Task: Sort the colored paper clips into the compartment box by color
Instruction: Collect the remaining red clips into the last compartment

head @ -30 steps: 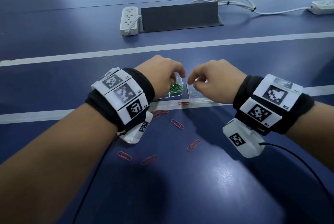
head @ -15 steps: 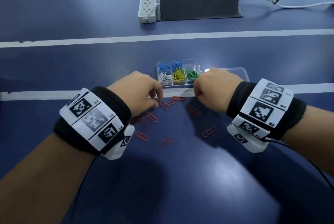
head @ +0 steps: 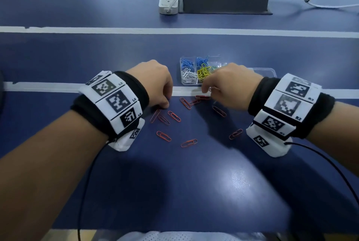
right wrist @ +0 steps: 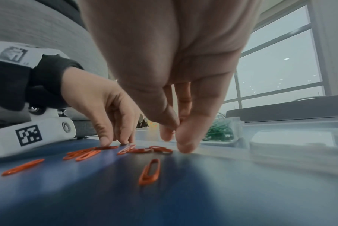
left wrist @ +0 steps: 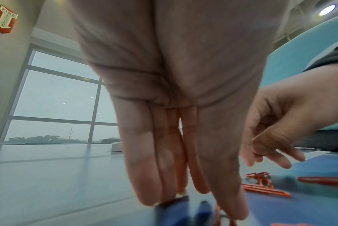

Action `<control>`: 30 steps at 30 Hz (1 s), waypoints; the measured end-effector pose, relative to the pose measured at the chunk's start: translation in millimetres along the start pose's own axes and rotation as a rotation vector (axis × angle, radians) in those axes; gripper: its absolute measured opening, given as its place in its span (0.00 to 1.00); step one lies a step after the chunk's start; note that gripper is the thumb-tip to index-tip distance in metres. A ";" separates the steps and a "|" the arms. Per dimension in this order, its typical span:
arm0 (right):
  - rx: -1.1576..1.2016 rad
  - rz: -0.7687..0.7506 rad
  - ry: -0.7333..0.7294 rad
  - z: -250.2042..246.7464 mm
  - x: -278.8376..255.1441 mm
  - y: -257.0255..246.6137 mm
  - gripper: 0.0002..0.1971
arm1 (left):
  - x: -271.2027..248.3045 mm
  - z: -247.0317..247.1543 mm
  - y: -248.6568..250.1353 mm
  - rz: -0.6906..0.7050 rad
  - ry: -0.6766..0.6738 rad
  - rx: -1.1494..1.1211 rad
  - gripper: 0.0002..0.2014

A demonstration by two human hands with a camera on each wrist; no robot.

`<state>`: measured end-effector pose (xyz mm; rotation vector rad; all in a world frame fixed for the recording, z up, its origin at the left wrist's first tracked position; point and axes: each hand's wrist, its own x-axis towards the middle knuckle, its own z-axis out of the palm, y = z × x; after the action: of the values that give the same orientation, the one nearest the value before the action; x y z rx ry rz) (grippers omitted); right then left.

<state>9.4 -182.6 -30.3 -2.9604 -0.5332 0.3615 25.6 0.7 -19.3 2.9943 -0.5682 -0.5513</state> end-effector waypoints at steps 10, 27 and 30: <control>-0.072 -0.080 -0.028 -0.8 11.5 -20.8 0.10 | 6.2 2.9 1.1 0.043 0.003 0.104 0.04; 0.194 0.115 -0.046 -3.9 4.8 -20.8 0.06 | 7.0 6.9 4.8 0.076 0.005 0.103 0.13; 0.142 0.096 -0.057 -0.1 4.7 -25.4 0.09 | 7.1 7.0 7.5 0.086 0.009 0.123 0.13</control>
<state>5.4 -157.2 -27.4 -2.8520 -0.3561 0.4735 26.7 -8.7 -27.4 3.0667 -0.7533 -0.5148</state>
